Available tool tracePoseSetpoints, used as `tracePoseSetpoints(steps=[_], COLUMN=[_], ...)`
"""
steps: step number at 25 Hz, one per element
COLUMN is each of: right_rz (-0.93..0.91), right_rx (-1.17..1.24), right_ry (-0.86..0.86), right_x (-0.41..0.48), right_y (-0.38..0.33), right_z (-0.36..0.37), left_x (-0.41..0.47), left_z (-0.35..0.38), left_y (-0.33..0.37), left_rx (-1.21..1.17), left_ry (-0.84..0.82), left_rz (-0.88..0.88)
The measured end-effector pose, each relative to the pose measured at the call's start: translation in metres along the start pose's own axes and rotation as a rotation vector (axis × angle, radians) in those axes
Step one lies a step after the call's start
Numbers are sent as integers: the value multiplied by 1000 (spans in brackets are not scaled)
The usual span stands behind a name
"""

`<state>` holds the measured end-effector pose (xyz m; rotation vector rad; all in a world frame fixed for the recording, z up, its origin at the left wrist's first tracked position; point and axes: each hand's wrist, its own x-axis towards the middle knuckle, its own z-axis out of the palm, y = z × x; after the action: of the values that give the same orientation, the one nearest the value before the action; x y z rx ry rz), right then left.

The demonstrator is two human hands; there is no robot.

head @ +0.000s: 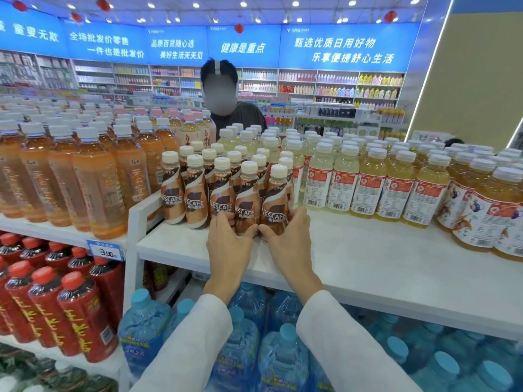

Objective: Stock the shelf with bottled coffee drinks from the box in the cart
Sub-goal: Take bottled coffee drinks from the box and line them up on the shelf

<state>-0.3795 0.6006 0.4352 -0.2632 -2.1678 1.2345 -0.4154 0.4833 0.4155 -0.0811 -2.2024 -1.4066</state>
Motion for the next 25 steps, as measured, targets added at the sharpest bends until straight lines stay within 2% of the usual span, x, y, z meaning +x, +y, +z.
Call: tracePoseSetpoints(steps=[5, 12, 17, 21, 25], right_rz=[66, -29, -49, -1, 95], right_rx=[45, 24, 204, 326, 365], right_ry=[-77, -169, -287, -424, -591], right_x=[-2, -50, -105, -158, -215], right_y=[3, 13, 21, 37, 56], right_z=[-5, -32, -62, -67, -44], left_x=[-6, -43, -110, -180, -248], left_z=[-1, -26, -58, -96, -141], left_y=[1, -7, -12, -40, -82], left_rx=[46, 52, 11, 40, 69], left_ry=[-22, -84, -61, 6, 92], left_rz=[15, 14, 3, -139, -391])
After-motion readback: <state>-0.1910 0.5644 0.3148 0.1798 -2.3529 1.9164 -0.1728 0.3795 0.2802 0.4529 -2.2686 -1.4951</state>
